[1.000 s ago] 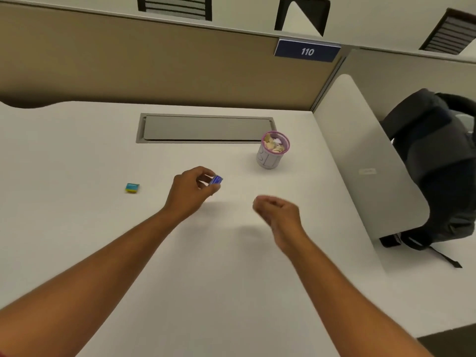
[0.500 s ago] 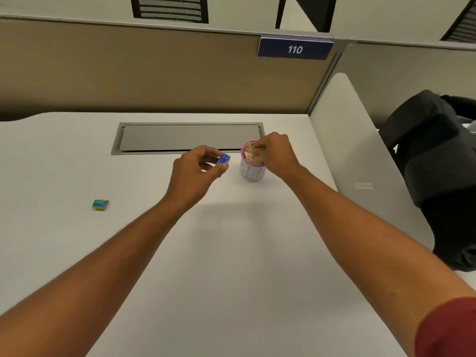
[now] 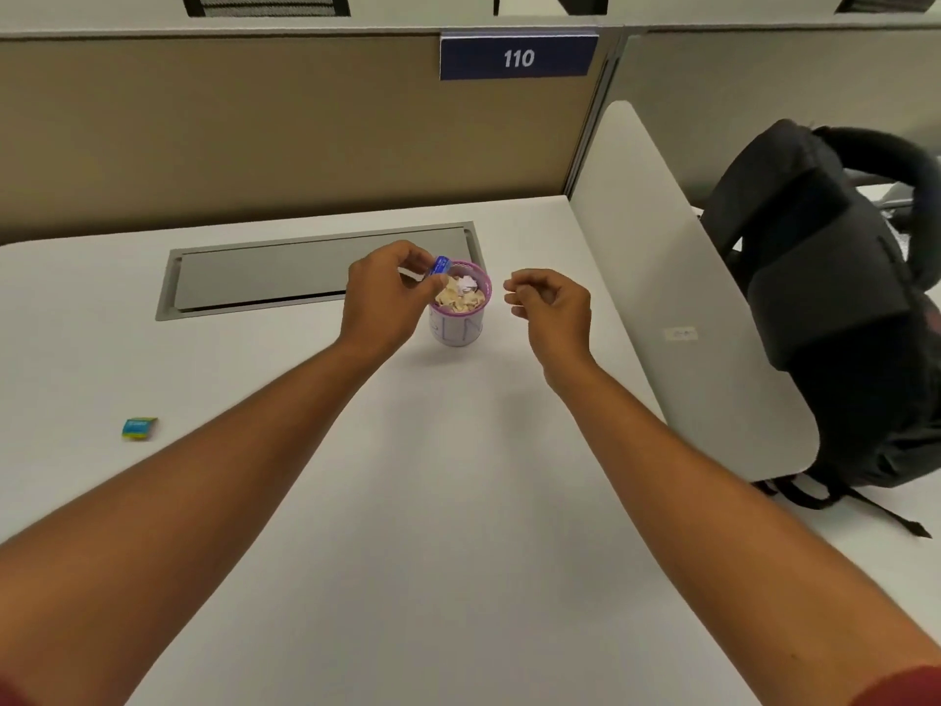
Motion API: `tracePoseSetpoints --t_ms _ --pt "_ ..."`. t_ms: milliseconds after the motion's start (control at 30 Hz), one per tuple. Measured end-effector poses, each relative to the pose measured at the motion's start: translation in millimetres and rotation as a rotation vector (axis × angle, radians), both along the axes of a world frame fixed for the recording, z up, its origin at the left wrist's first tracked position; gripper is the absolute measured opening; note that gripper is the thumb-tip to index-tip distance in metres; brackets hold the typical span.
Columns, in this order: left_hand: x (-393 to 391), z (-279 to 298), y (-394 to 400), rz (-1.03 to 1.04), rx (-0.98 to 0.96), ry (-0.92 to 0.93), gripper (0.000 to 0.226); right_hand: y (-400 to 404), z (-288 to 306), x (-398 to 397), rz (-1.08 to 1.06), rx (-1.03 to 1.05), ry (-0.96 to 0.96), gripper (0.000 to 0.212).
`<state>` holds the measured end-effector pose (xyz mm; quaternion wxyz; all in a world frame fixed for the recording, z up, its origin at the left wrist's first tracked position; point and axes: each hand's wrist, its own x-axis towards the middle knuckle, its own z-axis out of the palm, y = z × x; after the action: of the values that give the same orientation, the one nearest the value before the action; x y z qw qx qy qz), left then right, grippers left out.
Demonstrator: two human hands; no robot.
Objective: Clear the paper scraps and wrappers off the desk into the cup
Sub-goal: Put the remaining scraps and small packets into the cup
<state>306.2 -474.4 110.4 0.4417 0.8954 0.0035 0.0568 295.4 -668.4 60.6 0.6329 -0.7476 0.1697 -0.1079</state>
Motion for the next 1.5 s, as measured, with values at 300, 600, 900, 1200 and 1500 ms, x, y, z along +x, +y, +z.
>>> tracePoseSetpoints --t_ms 300,600,900,1200,1500 --pt "31 -32 -23 -0.232 0.544 -0.113 0.024 3 -101 -103 0.432 -0.8 0.037 0.047" --pt "27 -55 -17 -0.221 0.794 -0.272 0.032 11 -103 -102 0.404 -0.98 0.05 0.056" --pt "12 -70 0 -0.273 0.666 -0.301 0.041 12 -100 -101 0.426 -0.998 0.081 0.056" --pt "-85 -110 127 0.163 0.58 -0.341 0.036 10 -99 -105 0.564 -1.047 -0.003 0.064" --pt "-156 -129 255 0.563 0.428 0.091 0.053 20 -98 -89 0.995 -1.144 -0.248 0.065"
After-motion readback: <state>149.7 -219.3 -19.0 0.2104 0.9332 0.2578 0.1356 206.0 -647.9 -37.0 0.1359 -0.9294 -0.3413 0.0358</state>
